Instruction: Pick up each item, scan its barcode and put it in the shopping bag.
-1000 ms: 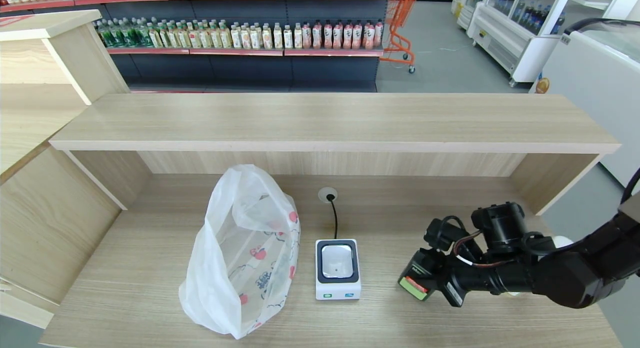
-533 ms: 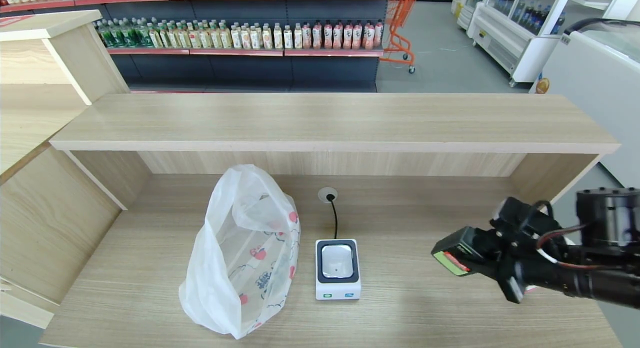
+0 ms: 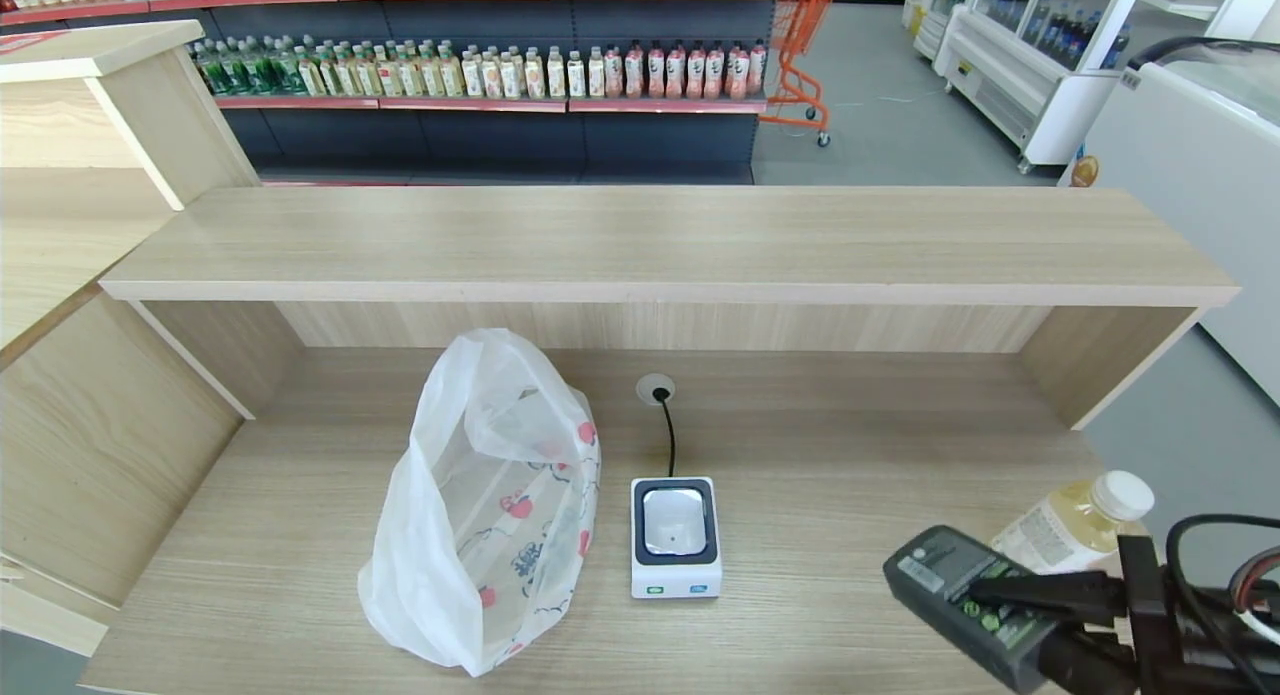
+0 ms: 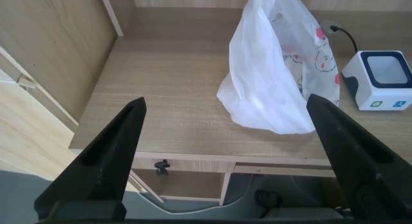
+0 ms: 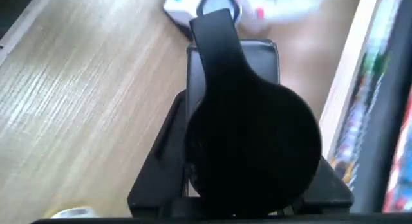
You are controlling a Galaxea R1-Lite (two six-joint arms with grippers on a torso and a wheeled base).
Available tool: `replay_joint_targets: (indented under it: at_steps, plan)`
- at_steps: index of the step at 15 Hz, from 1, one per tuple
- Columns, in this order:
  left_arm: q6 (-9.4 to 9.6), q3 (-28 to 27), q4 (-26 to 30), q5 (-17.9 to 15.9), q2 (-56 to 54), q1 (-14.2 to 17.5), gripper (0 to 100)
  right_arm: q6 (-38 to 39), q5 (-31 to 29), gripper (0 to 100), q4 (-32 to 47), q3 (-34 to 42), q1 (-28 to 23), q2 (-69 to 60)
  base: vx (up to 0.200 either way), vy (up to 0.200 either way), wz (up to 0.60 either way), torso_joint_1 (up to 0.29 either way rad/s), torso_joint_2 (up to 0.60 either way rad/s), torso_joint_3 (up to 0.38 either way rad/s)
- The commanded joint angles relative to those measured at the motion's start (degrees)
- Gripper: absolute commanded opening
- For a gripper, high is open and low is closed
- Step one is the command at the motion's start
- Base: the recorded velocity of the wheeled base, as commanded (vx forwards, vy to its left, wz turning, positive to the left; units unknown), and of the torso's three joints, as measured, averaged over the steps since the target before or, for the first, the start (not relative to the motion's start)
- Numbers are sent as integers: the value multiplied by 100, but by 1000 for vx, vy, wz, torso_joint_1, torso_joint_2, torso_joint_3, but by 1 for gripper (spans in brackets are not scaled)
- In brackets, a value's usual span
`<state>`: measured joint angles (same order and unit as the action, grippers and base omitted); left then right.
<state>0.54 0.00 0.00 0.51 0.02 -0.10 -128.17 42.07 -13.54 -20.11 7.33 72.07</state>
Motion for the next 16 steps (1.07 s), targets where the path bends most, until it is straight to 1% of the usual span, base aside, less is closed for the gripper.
replay_joint_targets:
  at_steps: [1, 2, 3, 5, 6, 9, 11, 13, 15, 16]
  plan:
    - [-1, 0, 0, 2, -2, 1, 100, -1544, 486, 0, 1310, -397, 603, -264, 0, 0, 0, 0, 0, 0]
    - [-1, 0, 0, 2, -2, 1, 100, -1913, 513, 0, 1530, -476, 656, -360, 0, 0, 0, 0, 0, 0]
    - [-1, 0, 0, 2, -2, 1, 100, -2080, 592, 0, 1565, -555, 744, -510, 0, 0, 0, 0, 0, 0]
    - [-1, 0, 0, 2, -2, 1, 100, -2203, 697, 0, 1574, -608, 1078, -791, 0, 0, 0, 0, 0, 0]
    - [-1, 0, 0, 2, -2, 1, 100, -2247, 715, 0, 1565, -625, 1359, -844, 0, 0, 0, 0, 0, 0]
    - [-1, 0, 0, 2, -2, 1, 100, -2625, 715, 0, 1557, -696, 1737, -844, 0, 0, 0, 0, 0, 0]
    - [-1, 0, 0, 2, -2, 1, 100, -2933, 715, 0, 1530, -740, 2080, -765, 0, 0, 0, 0, 0, 0]
    - [-1, 0, 0, 2, -2, 1, 100, -3135, 706, 0, 1557, -757, 2115, -853, 0, 0, 0, 0, 0, 0]
    - [-1, 0, 0, 2, -2, 1, 100, -3153, 706, 0, 1504, -766, 2097, -853, 0, 0, 0, 0, 0, 0]
    - [-1, 0, 0, 2, -2, 1, 100, -3153, 706, 0, 1337, -810, 2036, -853, 0, 0, 0, 0, 0, 0]
